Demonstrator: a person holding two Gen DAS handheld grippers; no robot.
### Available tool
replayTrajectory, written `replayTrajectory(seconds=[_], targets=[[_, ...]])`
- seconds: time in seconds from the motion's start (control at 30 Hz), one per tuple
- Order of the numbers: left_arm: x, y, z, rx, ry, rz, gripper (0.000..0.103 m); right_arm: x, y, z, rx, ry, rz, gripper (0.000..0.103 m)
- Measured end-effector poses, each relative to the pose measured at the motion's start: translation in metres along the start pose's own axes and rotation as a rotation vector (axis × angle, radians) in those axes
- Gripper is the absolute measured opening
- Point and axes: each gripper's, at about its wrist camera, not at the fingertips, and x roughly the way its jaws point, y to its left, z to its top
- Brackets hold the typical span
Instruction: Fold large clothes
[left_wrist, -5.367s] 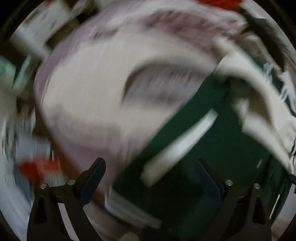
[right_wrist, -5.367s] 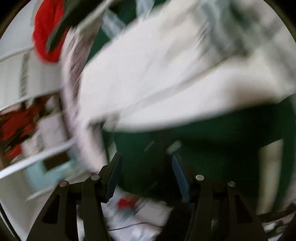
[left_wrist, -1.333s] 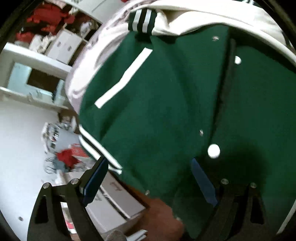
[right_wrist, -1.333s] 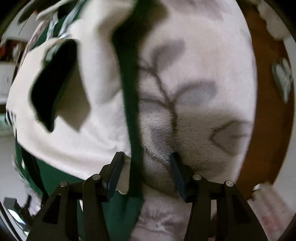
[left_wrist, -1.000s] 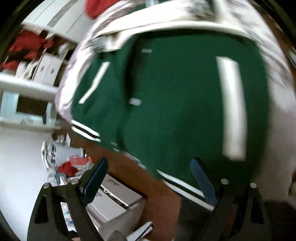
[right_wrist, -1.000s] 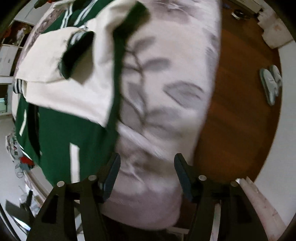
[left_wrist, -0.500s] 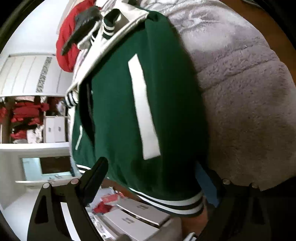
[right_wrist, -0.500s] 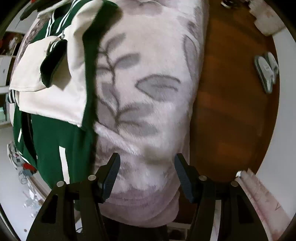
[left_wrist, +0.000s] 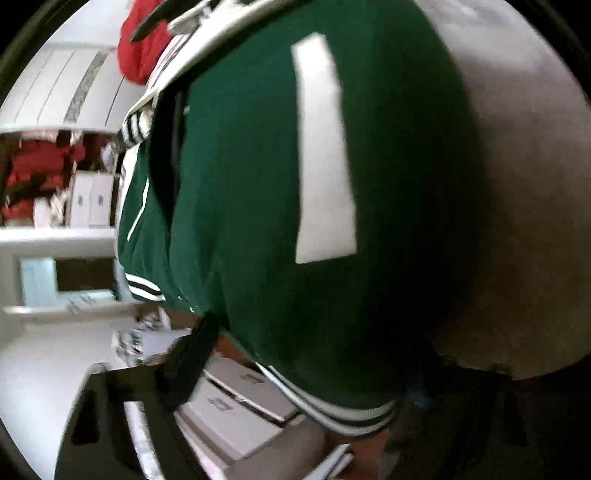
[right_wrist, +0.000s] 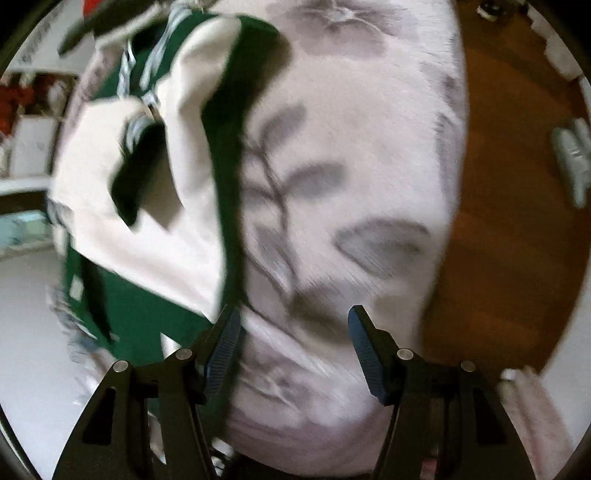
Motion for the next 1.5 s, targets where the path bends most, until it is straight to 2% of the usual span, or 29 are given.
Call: replayTrajectory(seconds=[0.03, 0.1, 0.13, 0.17, 0.33, 0.37, 0.43, 0.47, 0.57, 0.67, 0.77, 0.93, 1.0, 1.07, 1.2, 1.3, 1.4, 1.43, 1.47, 1.5], targets=[[-0.004, 0.009, 0.001, -0.025, -0.009, 0.011, 0.046, 0.003, -0.003, 0.010, 0.021, -0.010, 0.083, 0.063], [-0.010, 0.020, 0.001, -0.055, -0.025, 0.004, 0.036, 0.011, -0.009, 0.025, 0.069, -0.023, 0.209, 0.064], [-0.012, 0.029, 0.002, -0.081, -0.029, -0.007, 0.029, 0.014, -0.010, 0.031, 0.083, -0.029, 0.253, 0.068], [-0.014, 0.035, 0.002, -0.096, -0.034, -0.010, 0.026, 0.023, -0.010, 0.042, 0.097, -0.028, 0.330, 0.071], [-0.028, 0.050, 0.003, -0.120, -0.071, -0.027, 0.018, 0.062, 0.000, 0.072, 0.156, 0.009, 0.467, 0.071], [-0.030, 0.051, 0.004, -0.119, -0.074, -0.032, 0.018, 0.066, 0.004, 0.075, 0.159, 0.002, 0.479, 0.061], [-0.037, 0.053, 0.002, -0.120, -0.086, -0.038, 0.017, 0.064, 0.017, 0.078, 0.142, -0.033, 0.474, 0.029], [-0.038, 0.057, 0.002, -0.121, -0.090, -0.041, 0.017, 0.061, 0.027, 0.077, 0.137, -0.038, 0.458, 0.021], [-0.049, 0.075, 0.000, -0.153, -0.092, -0.074, 0.017, 0.040, 0.050, 0.073, 0.132, -0.067, 0.429, 0.011], [-0.057, 0.101, -0.002, -0.201, -0.101, -0.109, 0.016, 0.006, 0.079, 0.070, 0.141, -0.097, 0.437, 0.009], [-0.064, 0.136, -0.005, -0.266, -0.109, -0.165, 0.016, -0.030, 0.127, 0.070, 0.090, -0.133, 0.435, 0.008], [-0.045, 0.222, -0.013, -0.412, -0.100, -0.284, 0.016, -0.065, 0.235, 0.095, 0.014, -0.151, 0.401, 0.008], [-0.018, 0.264, -0.016, -0.486, -0.086, -0.339, 0.016, -0.063, 0.299, 0.113, -0.037, -0.152, 0.349, 0.008], [0.009, 0.294, -0.019, -0.532, -0.067, -0.381, 0.016, -0.052, 0.353, 0.128, -0.065, -0.155, 0.300, 0.008], [0.098, 0.358, -0.025, -0.673, -0.008, -0.549, 0.016, 0.004, 0.464, 0.167, -0.116, -0.153, 0.168, 0.008], [0.159, 0.380, -0.024, -0.705, 0.039, -0.634, 0.025, 0.056, 0.522, 0.197, -0.124, -0.138, 0.057, 0.008], [0.230, 0.407, -0.031, -0.752, 0.123, -0.774, 0.044, 0.105, 0.545, 0.221, -0.098, -0.104, -0.023, 0.011], [0.243, 0.415, -0.039, -0.781, 0.138, -0.814, 0.052, 0.127, 0.550, 0.231, -0.082, -0.052, -0.035, 0.018], [0.251, 0.425, -0.048, -0.810, 0.133, -0.842, 0.057, 0.135, 0.538, 0.231, -0.060, -0.030, -0.025, 0.030], [0.256, 0.432, -0.055, -0.829, 0.129, -0.847, 0.060, 0.142, 0.536, 0.234, -0.024, -0.018, 0.019, 0.035]])
